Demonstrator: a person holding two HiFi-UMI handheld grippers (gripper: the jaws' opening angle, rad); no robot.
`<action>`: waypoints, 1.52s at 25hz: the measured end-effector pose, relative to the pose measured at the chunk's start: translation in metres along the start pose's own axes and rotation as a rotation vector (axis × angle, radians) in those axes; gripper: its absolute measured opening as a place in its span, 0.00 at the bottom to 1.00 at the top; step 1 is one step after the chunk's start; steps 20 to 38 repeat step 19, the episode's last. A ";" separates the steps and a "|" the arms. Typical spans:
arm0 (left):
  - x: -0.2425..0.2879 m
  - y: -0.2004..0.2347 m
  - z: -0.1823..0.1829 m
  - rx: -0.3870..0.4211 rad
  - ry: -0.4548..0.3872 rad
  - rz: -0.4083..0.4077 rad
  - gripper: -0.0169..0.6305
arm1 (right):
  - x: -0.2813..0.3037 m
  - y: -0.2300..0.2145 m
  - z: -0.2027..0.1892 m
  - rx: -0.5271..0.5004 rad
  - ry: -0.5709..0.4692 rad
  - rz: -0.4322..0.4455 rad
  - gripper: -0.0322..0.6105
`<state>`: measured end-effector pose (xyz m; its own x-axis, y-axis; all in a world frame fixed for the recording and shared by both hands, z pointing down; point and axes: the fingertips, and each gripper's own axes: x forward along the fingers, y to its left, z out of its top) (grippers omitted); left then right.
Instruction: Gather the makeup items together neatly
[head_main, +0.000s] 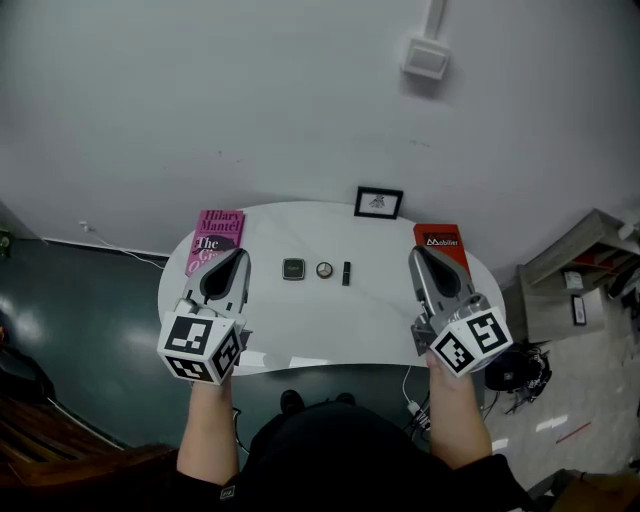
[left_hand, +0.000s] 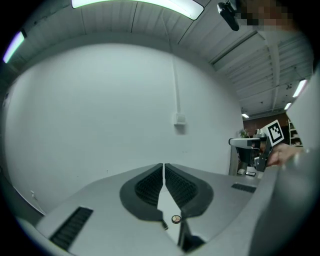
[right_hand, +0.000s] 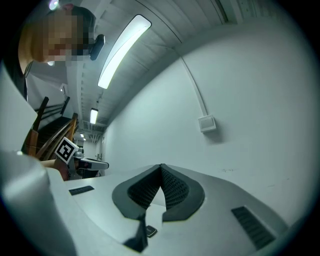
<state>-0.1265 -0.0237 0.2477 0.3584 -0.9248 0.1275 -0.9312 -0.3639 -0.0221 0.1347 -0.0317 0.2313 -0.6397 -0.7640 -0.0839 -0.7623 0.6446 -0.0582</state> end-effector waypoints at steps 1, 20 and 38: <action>-0.001 0.002 -0.002 -0.005 0.004 0.003 0.06 | 0.002 0.003 -0.001 -0.005 0.005 0.007 0.10; 0.007 -0.011 -0.013 -0.012 0.035 -0.017 0.06 | 0.006 -0.004 -0.013 0.038 0.018 0.024 0.10; 0.007 -0.011 -0.013 -0.012 0.035 -0.017 0.06 | 0.006 -0.004 -0.013 0.038 0.018 0.024 0.10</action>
